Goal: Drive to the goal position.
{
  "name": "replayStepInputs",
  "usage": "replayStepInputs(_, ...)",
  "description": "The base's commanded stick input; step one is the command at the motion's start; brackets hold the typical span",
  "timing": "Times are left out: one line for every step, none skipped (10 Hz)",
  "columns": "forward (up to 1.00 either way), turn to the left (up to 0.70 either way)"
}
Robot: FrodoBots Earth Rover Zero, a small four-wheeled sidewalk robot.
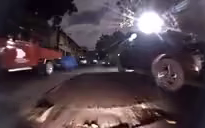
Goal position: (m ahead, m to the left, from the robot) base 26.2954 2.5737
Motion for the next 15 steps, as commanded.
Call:
replayStepInputs(0.30, 0.00)
replayStepInputs(0.30, 0.00)
replayStepInputs(0.30, 0.00)
replayStepInputs(0.30, 0.00)
replayStepInputs(0.30, 0.00)
replayStepInputs(0.30, 0.00)
replayStepInputs(0.30, 0.00)
replayStepInputs(0.30, 0.00)
replayStepInputs(0.30, 0.00)
replayStepInputs(0.30, 0.00)
replayStepInputs(0.30, 0.00)
replayStepInputs(0.30, 0.00)
replayStepInputs(0.30, 0.00)
replayStepInputs(0.30, 0.00)
replayStepInputs(0.30, 0.00)
